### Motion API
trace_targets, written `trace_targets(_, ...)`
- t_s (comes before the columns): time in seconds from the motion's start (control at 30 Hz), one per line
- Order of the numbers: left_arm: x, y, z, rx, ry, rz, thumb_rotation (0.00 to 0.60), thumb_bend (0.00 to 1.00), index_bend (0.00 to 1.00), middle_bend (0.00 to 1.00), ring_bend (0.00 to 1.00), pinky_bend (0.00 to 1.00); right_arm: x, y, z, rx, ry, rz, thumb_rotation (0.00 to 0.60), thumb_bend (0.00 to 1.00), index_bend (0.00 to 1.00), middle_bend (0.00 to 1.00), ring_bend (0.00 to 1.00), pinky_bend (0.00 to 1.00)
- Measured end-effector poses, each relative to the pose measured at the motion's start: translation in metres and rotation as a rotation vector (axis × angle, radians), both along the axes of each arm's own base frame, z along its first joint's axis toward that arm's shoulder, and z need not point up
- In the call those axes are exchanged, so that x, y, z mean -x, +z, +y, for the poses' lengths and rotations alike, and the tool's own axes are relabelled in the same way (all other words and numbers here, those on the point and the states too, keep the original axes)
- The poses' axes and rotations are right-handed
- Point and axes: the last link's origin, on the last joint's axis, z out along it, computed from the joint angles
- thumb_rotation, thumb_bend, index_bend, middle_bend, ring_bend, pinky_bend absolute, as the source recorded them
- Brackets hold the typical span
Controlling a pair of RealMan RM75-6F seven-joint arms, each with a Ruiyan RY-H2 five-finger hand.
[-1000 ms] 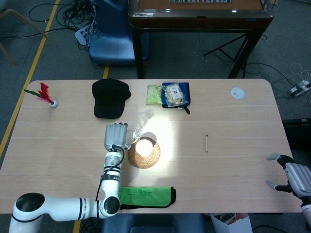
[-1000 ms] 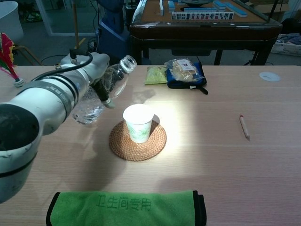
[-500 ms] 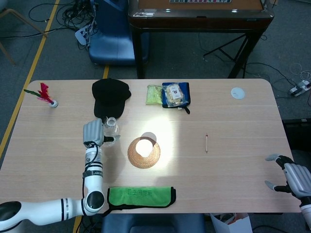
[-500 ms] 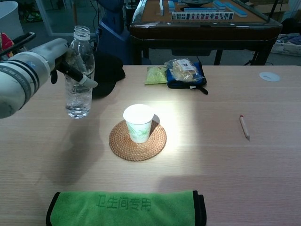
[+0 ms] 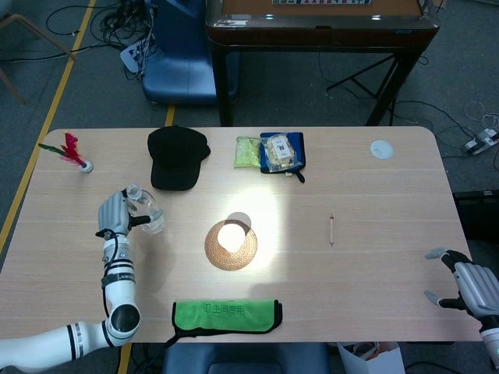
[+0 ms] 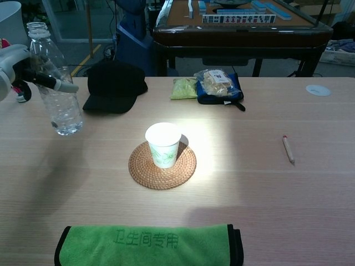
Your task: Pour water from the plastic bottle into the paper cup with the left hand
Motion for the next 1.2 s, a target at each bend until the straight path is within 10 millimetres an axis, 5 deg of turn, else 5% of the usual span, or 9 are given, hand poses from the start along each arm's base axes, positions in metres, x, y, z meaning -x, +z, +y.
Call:
trace_targets(0.9,0.042,-0.036,-0.025,0.019,-0.074,0.087,0.6,0.0,0.62,0.77,0.57,0.69,0.0,0.0,0.0,0.001,0.0,0.004,0.6,0.2,0.3,0.22,0.19,0.37)
trace_targets(1.2,0.048,-0.037,-0.025,0.05,-0.057,0.093,0.6,0.0,0.53,0.58,0.46,0.62,0.0,-0.001,0.0,-0.005,0.0,0.007,0.6,0.2,0.3,0.22,0.19,0.37)
